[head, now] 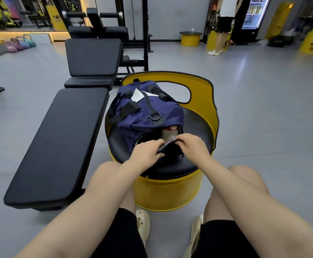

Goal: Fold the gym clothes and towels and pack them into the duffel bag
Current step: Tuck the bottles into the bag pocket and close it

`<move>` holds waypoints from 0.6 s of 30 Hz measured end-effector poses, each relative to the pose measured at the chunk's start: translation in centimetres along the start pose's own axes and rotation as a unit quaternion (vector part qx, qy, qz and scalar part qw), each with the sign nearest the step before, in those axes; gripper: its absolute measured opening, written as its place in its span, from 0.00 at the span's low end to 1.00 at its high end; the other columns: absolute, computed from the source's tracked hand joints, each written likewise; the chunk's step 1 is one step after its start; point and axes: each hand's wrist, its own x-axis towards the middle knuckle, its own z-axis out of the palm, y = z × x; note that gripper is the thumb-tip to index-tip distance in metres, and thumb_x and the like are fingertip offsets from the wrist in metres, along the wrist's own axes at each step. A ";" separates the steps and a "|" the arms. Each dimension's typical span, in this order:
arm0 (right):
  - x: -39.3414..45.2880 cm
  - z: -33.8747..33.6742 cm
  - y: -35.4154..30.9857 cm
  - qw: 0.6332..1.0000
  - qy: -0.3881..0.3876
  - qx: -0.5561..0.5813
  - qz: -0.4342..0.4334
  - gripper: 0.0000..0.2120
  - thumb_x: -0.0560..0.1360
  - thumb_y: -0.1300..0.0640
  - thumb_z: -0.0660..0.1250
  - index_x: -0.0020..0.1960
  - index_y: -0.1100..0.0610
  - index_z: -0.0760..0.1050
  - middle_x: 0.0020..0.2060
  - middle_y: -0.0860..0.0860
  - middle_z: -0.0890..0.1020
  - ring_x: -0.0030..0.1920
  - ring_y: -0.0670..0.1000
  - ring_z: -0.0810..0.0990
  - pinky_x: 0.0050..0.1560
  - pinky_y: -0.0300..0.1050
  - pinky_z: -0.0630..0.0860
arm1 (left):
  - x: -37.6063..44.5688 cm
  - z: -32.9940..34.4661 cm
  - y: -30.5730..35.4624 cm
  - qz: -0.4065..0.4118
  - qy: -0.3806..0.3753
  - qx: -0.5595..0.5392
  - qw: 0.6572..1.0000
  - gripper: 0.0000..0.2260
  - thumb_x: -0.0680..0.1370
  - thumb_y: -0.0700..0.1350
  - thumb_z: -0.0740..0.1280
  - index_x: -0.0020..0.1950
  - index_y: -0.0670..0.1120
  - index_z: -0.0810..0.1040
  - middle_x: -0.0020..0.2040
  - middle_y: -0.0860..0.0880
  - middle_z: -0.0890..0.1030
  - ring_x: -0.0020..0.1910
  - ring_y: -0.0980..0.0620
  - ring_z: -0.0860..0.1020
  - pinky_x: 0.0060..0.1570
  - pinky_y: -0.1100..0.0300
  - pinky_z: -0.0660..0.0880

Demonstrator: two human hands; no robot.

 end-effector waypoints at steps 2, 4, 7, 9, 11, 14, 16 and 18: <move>0.7 0.0 0.1 1.000 0.010 0.004 0.000 0.12 0.80 0.56 0.60 0.59 0.55 0.79 0.55 0.51 0.81 0.54 0.56 0.78 0.52 0.50 0.75 | 1.3 0.1 1.0 -0.002 0.016 0.026 1.000 0.11 0.80 0.49 0.61 0.60 0.48 0.71 0.55 0.48 0.78 0.53 0.44 0.77 0.45 0.51 0.72; 1.3 -0.2 0.4 1.000 0.023 0.006 0.001 0.11 0.80 0.56 0.61 0.58 0.56 0.79 0.53 0.52 0.82 0.53 0.56 0.79 0.52 0.50 0.76 | 2.1 -0.3 1.1 0.019 0.079 0.077 0.994 0.08 0.80 0.47 0.62 0.56 0.46 0.75 0.50 0.47 0.80 0.50 0.44 0.77 0.44 0.52 0.69; 2.3 -0.4 0.6 0.999 0.031 -0.017 -0.014 0.11 0.79 0.56 0.61 0.56 0.56 0.79 0.51 0.52 0.82 0.50 0.56 0.79 0.49 0.51 0.77 | 3.3 -0.6 -0.2 0.115 0.237 0.216 0.940 0.04 0.69 0.43 0.73 0.40 0.46 0.79 0.41 0.48 0.79 0.43 0.44 0.75 0.44 0.53 0.65; 2.9 -0.2 0.5 0.999 0.035 -0.023 -0.021 0.11 0.79 0.56 0.61 0.56 0.56 0.79 0.50 0.53 0.82 0.50 0.56 0.79 0.48 0.51 0.77 | 3.9 -0.3 -1.1 0.148 0.271 0.231 0.922 0.08 0.66 0.40 0.74 0.43 0.45 0.79 0.48 0.45 0.79 0.50 0.43 0.75 0.55 0.51 0.65; 3.3 0.1 0.5 0.999 0.045 -0.016 -0.021 0.11 0.79 0.55 0.61 0.56 0.56 0.79 0.50 0.52 0.82 0.49 0.55 0.79 0.48 0.52 0.77 | 4.4 -0.3 -1.5 0.157 0.252 0.215 0.931 0.17 0.66 0.39 0.73 0.55 0.46 0.79 0.60 0.44 0.77 0.63 0.43 0.72 0.67 0.47 0.62; 3.8 0.5 0.5 0.997 0.071 -0.014 -0.030 0.11 0.79 0.55 0.61 0.56 0.56 0.80 0.49 0.52 0.83 0.48 0.54 0.80 0.47 0.50 0.78 | 5.1 -0.9 -0.9 0.138 0.178 0.178 0.958 0.28 0.74 0.45 0.69 0.73 0.47 0.67 0.74 0.46 0.65 0.74 0.45 0.61 0.72 0.47 0.58; 4.0 0.7 0.6 0.995 0.086 -0.021 -0.041 0.11 0.79 0.56 0.62 0.55 0.57 0.80 0.48 0.53 0.83 0.47 0.55 0.80 0.46 0.49 0.78 | 6.0 -1.0 -0.5 0.125 0.122 0.174 0.969 0.29 0.79 0.51 0.62 0.78 0.50 0.54 0.78 0.49 0.53 0.77 0.47 0.50 0.74 0.49 0.50; 4.1 0.9 0.8 0.993 0.107 -0.027 -0.050 0.10 0.79 0.56 0.63 0.54 0.58 0.80 0.46 0.54 0.83 0.45 0.55 0.80 0.44 0.49 0.78 | 6.9 -1.3 -0.1 0.115 0.097 0.196 0.969 0.29 0.81 0.53 0.58 0.78 0.51 0.49 0.79 0.51 0.48 0.77 0.47 0.47 0.74 0.49 0.48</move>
